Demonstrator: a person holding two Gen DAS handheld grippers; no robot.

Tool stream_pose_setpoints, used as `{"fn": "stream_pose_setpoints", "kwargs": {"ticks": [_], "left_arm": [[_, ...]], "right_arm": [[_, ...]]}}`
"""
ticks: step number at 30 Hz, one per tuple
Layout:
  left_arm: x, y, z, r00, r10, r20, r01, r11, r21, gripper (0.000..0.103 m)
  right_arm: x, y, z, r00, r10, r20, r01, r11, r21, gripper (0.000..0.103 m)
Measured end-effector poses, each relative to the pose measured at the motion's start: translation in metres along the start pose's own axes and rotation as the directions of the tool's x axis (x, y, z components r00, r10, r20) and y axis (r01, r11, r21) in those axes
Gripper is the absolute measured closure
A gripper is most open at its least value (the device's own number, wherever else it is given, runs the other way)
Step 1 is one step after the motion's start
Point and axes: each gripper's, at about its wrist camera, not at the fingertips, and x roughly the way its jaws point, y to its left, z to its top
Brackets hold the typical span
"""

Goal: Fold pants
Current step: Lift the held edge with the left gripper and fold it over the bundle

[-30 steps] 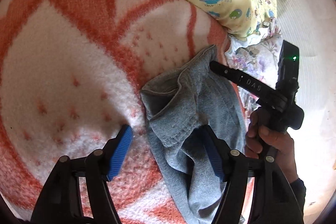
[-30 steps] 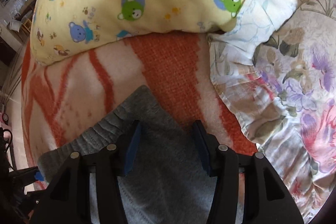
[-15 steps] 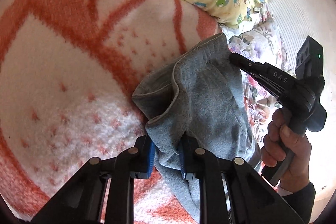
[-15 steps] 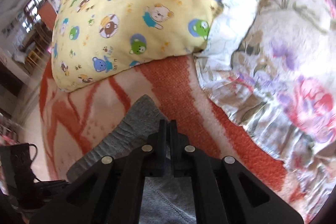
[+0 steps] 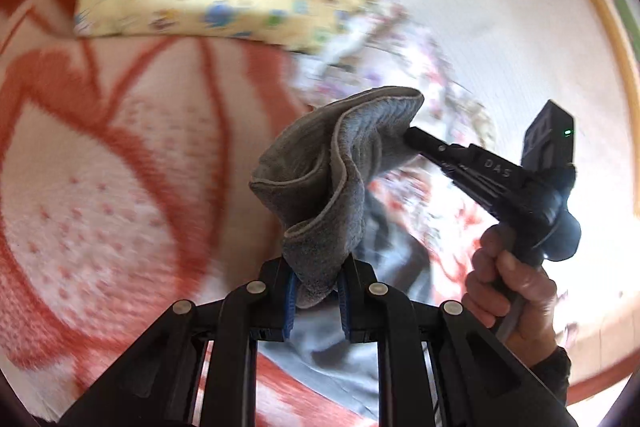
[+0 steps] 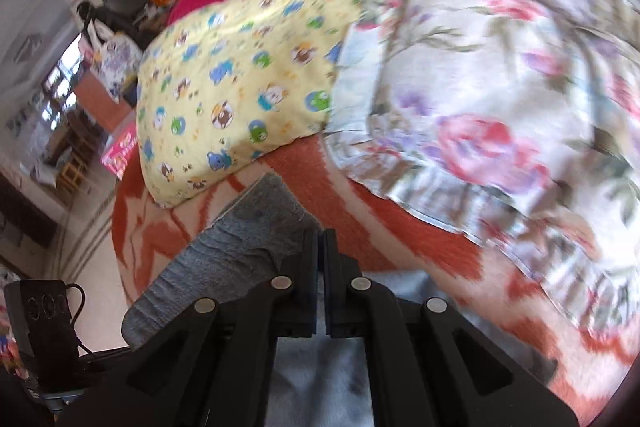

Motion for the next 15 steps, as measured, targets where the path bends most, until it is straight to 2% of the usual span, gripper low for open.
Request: {"fn": "stream_pose_setpoints", "kwargs": {"ticks": [4, 8, 15], "left_arm": [[0.001, -0.039, -0.02, 0.997, -0.067, -0.037, 0.071, 0.993, 0.094, 0.087], [0.009, -0.079, -0.049, 0.984, -0.131, -0.12, 0.152, 0.972, 0.182, 0.087], [0.034, -0.132, -0.113, 0.958, -0.116, -0.263, 0.197, 0.931, 0.307, 0.087]], "right_arm": [[-0.057, -0.029, -0.024, 0.997, -0.023, 0.077, 0.015, 0.995, 0.099, 0.1], [-0.112, -0.065, -0.058, 0.989, -0.051, 0.141, 0.022, 0.979, 0.203, 0.1], [-0.174, -0.117, -0.126, 0.975, -0.104, 0.197, 0.027, 0.933, 0.358, 0.1]]}}
